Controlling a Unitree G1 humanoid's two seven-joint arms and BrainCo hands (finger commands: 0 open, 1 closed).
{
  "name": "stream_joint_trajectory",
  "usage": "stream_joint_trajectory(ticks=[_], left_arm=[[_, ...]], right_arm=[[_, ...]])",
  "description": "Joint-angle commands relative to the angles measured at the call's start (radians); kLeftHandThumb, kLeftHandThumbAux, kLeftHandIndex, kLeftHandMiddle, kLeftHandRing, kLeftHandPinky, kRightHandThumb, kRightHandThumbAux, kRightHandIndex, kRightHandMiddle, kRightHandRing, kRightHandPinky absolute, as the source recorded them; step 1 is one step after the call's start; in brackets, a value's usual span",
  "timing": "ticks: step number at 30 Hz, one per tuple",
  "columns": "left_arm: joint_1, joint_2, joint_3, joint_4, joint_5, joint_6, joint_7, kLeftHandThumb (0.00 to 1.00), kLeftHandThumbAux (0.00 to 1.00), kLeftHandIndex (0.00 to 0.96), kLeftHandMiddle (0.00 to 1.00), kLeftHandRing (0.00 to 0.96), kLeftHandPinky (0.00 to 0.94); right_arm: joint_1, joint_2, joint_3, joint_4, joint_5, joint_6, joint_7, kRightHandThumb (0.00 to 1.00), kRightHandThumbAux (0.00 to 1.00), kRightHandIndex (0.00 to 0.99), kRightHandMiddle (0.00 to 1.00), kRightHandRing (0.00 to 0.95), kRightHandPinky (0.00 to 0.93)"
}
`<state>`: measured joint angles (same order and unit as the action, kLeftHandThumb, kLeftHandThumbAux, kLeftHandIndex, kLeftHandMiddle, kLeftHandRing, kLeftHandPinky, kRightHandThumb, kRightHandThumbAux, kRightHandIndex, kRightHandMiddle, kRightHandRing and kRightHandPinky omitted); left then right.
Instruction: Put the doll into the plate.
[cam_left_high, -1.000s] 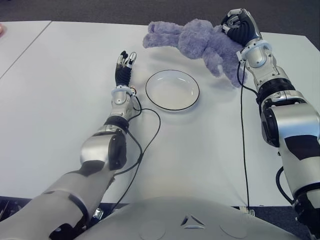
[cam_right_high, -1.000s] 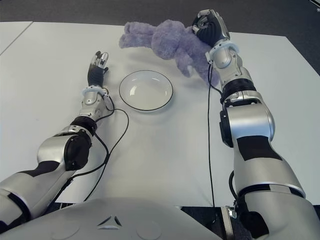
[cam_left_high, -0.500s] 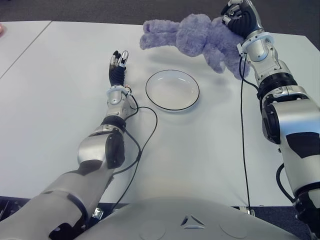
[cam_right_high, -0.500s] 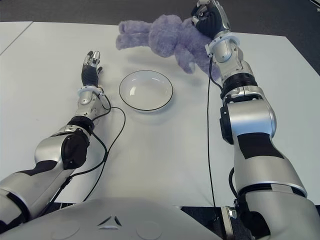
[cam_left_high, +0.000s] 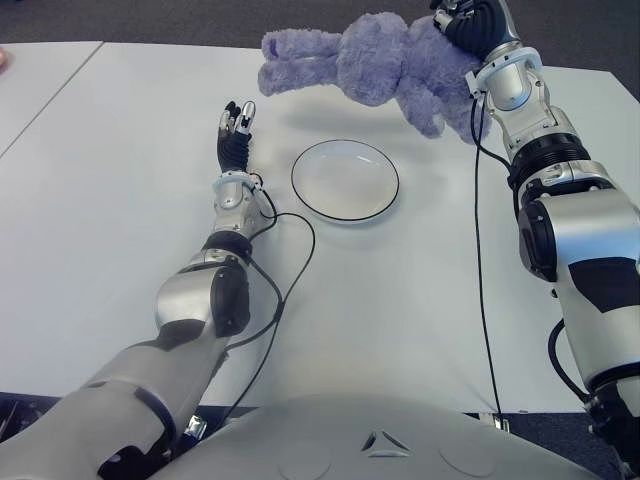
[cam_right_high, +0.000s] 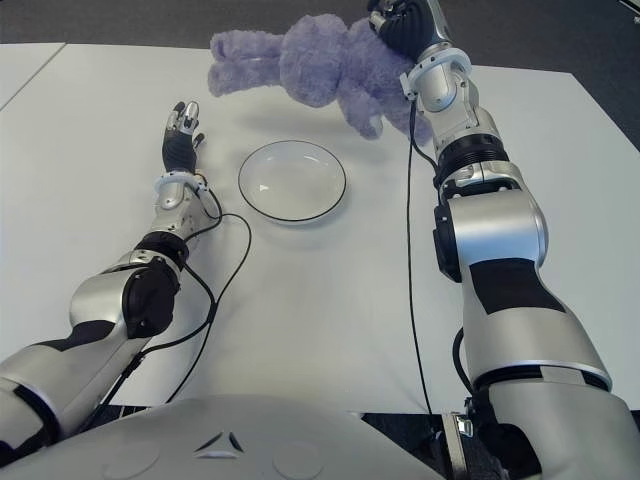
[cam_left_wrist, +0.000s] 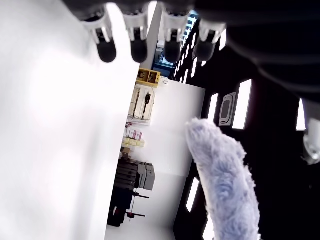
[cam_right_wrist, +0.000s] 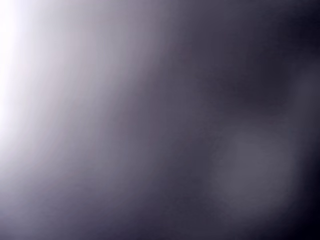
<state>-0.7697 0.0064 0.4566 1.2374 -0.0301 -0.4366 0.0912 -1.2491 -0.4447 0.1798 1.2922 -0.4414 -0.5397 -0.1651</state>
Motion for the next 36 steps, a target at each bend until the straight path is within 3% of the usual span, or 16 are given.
stream_joint_trajectory(ticks=[1, 20, 36], left_arm=[[0.179, -0.033, 0.042, 0.131, -0.037, 0.139, 0.016, 0.000, 0.450, 0.000, 0.050, 0.046, 0.047], [0.170, -0.044, 0.043, 0.132, -0.034, 0.147, 0.023, 0.000, 0.449, 0.000, 0.047, 0.045, 0.053], [0.163, -0.051, 0.059, 0.132, -0.033, 0.151, 0.020, 0.000, 0.448, 0.000, 0.049, 0.047, 0.050]], right_arm=[[-0.050, 0.030, 0.007, -0.010, 0.003, -0.024, 0.011, 0.691, 0.721, 0.439, 0.867, 0.856, 0.849], [-0.090, 0.087, 0.032, -0.023, -0.012, -0.064, 0.019, 0.694, 0.722, 0.439, 0.850, 0.846, 0.839], [-0.041, 0.163, 0.072, -0.015, -0.026, -0.104, -0.003, 0.688, 0.720, 0.439, 0.860, 0.856, 0.854]])
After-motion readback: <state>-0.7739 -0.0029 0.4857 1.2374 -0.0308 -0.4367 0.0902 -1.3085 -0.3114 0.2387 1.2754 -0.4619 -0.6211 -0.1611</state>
